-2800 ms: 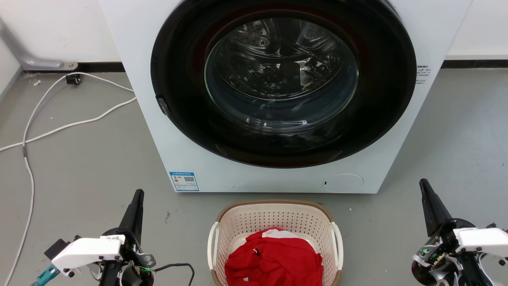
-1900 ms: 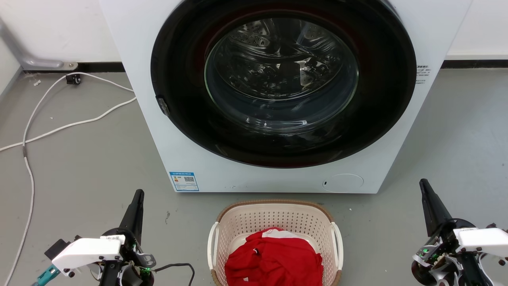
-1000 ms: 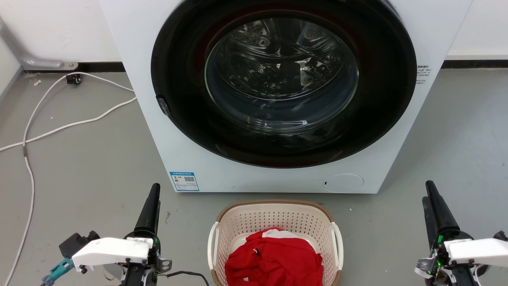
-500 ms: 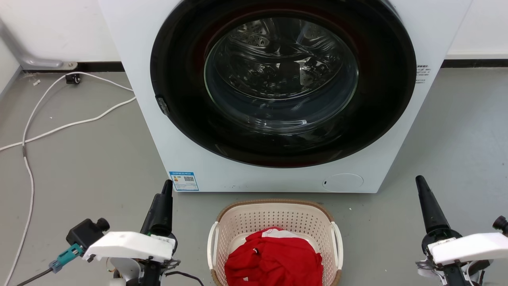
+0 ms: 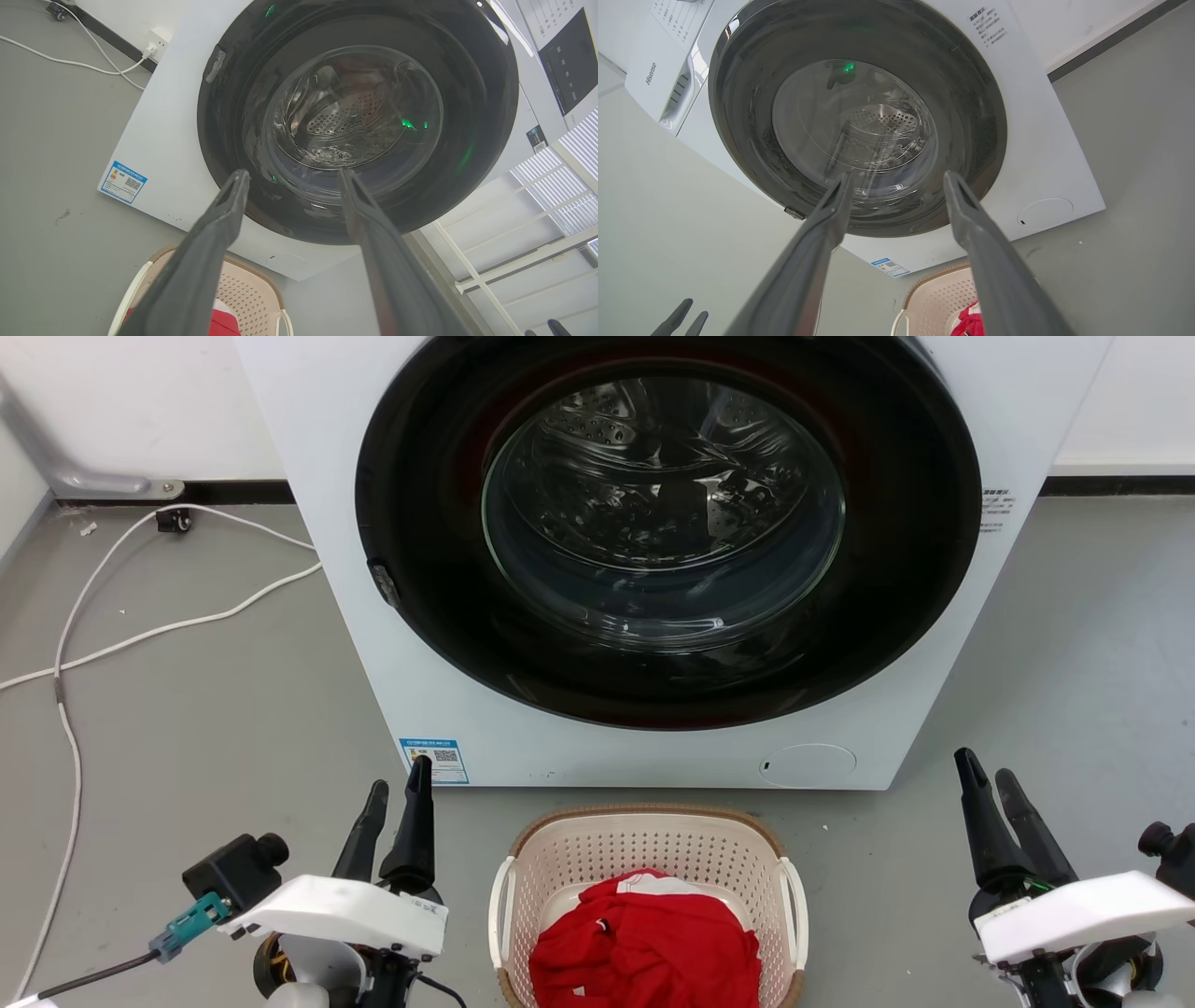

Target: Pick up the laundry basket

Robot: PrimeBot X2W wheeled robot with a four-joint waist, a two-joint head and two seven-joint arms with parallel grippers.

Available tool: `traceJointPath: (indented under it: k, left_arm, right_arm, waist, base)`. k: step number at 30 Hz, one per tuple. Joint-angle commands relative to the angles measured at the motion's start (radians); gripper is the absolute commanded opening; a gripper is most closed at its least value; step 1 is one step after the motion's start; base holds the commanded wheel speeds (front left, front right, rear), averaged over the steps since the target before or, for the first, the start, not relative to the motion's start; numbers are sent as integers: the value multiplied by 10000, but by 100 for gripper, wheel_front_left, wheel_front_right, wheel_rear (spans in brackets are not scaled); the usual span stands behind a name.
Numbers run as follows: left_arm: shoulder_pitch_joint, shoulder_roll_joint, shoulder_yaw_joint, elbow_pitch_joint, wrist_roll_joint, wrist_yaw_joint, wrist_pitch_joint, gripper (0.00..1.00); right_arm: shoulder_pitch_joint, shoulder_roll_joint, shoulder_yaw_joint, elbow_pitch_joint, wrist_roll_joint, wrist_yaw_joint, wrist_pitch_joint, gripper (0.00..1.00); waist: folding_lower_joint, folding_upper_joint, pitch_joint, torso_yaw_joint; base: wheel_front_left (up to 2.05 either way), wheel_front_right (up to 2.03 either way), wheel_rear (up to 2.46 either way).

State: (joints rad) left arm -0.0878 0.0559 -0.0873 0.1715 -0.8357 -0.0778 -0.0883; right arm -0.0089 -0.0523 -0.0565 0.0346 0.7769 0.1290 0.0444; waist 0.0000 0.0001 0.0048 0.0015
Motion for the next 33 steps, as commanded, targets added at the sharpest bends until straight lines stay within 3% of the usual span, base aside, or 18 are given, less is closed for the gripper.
traceJointPath:
  k: [1,33]
  left_arm:
    - [-237,18,-67,-127,392,45,-102,100]
    - [-232,-16,-702,149,4269,255,-946,100]
  right_arm:
    - [-8,-14,22,-174,-427,13,-71,100]
    - [-289,-247,-4,775,-4432,20,-1177,100]
  waist:
    - [0,-1,3,2]
    - [0,-1,13,104]
  base:
    - [0,0,0]
    - [0,0,0]
